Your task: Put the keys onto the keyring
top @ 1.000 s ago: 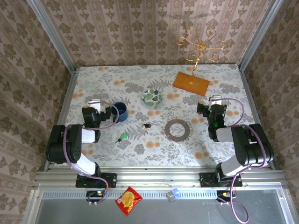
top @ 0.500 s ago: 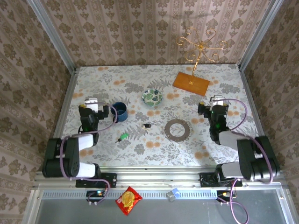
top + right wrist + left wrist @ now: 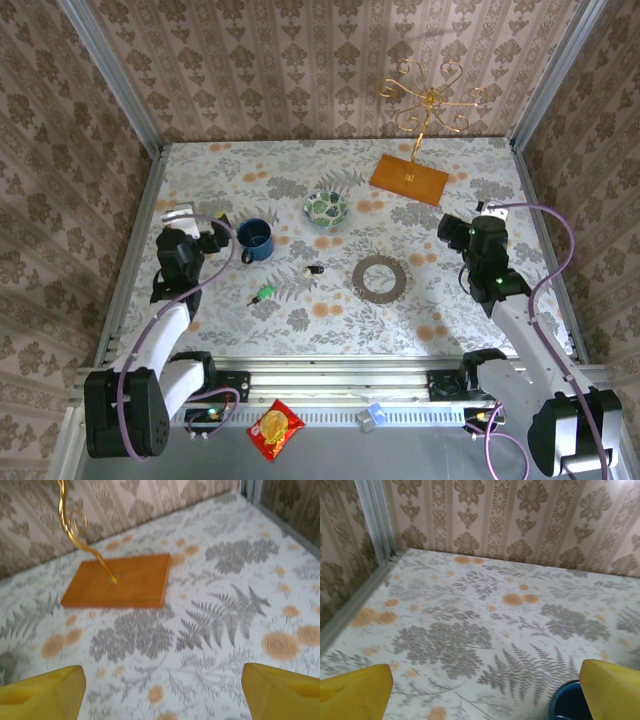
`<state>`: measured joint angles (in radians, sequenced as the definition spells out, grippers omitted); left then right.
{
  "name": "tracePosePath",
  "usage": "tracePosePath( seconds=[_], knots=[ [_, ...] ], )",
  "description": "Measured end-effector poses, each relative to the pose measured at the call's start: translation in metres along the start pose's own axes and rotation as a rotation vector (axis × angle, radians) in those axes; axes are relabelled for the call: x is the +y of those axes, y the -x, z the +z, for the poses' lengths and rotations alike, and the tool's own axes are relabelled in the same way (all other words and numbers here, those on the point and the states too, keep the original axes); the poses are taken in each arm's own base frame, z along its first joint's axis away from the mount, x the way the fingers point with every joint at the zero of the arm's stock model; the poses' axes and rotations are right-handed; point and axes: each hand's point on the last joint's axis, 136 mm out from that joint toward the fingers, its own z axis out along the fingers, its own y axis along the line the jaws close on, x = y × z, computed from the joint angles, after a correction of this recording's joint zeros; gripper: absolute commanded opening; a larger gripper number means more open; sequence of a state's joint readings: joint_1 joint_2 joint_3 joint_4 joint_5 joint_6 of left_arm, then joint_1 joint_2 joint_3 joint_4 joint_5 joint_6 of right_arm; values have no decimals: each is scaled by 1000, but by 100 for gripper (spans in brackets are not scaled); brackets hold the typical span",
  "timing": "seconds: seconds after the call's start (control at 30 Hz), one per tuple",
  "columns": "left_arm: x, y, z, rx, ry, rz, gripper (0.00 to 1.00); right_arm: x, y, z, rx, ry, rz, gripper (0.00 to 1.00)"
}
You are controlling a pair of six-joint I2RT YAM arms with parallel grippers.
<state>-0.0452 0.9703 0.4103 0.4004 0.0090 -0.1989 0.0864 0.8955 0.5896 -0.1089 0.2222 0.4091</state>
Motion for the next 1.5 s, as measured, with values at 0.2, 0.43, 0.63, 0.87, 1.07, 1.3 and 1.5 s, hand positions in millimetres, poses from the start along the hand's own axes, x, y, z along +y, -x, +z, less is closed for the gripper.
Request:
tracePosePath(
  seconds=[0.2,0.43,0.63,0.87,1.07,1.3,1.5],
  knots=[
    [-49,-27,-14,118,-143,-69,85,44,-38,-19,232,122,-41,71],
    [-112,-65,-36,257,-294,-82,80,96,-99,-39,495,228,-236,58],
    [-157,-106,-54,399,-382,-87,80,112,-147,-37,660,194,-260,44],
    [-186,-146,-70,510,-429,-19,80,91,-155,-25,673,60,-160,37],
    [-199,-163,-67,551,-436,8,80,54,-172,-12,715,-50,-97,36],
    [-217,-161,-60,542,-458,2,80,52,-195,0,784,-42,-75,30],
    [-226,-153,-57,520,-476,-9,80,53,-203,7,802,-39,-82,22]
  ],
)
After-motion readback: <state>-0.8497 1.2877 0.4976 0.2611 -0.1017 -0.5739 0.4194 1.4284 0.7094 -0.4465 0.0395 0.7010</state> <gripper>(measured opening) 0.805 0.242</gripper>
